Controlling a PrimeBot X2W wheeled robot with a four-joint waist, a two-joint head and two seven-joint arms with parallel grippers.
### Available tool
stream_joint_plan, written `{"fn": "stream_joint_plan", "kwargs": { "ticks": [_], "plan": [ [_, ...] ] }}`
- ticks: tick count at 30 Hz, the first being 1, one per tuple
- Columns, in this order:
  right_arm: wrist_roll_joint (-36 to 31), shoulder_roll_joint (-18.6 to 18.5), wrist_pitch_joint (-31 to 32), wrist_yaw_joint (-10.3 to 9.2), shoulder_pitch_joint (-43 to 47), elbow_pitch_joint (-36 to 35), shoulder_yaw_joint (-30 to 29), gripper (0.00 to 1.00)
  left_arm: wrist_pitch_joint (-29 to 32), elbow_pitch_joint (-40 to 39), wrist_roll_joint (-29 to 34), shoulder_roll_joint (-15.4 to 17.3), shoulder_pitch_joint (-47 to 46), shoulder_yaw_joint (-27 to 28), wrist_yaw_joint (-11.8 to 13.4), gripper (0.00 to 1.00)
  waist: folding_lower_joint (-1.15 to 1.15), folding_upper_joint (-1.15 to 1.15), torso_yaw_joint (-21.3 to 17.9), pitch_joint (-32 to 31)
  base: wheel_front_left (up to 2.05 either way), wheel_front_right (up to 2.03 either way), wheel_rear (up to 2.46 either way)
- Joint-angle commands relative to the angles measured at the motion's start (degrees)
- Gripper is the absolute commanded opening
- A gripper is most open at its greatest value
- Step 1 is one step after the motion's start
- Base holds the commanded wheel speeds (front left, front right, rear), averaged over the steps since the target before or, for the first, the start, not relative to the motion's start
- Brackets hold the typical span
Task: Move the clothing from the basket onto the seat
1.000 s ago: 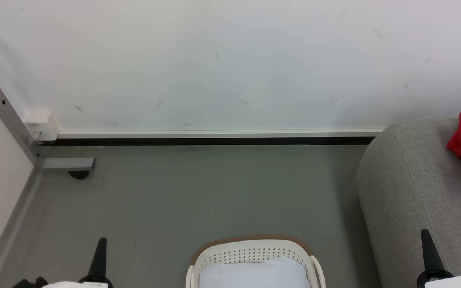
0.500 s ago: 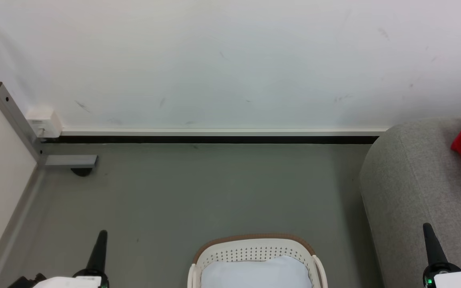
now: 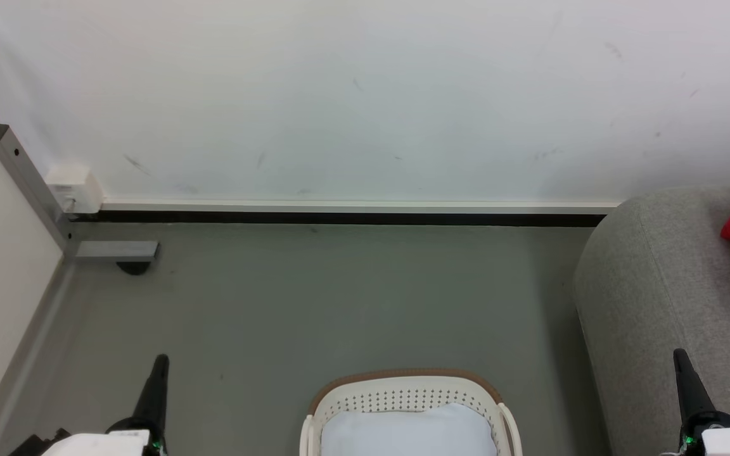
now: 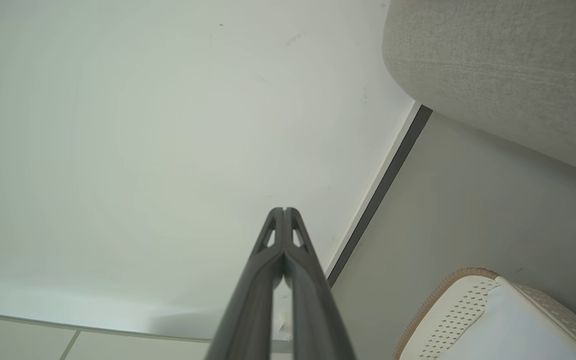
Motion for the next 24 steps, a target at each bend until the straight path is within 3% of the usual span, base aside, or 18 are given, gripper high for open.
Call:
{"fn": "stream_joint_plan", "kwargs": {
  "ticks": [1, 24],
  "plan": [
    [1.26, -0.59, 0.48, -0.09, -1.20, -0.38, -0.20, 0.00, 0.38, -0.40, -1.66, 0.51, -0.78, 0.25, -0.43, 0.00, 0.00, 0.00, 0.06, 0.03, 0.00, 0.00, 0.00],
    [10.93, -0.63, 2.82, -0.12, -1.82, -1.11, -1.19, 0.00, 2.82, -1.22, -10.99, 0.58, -1.68, 0.65, -1.05, 0.00, 0.00, 0.00, 0.99, 0.54, 0.00, 0.00, 0.00]
  ]
}}
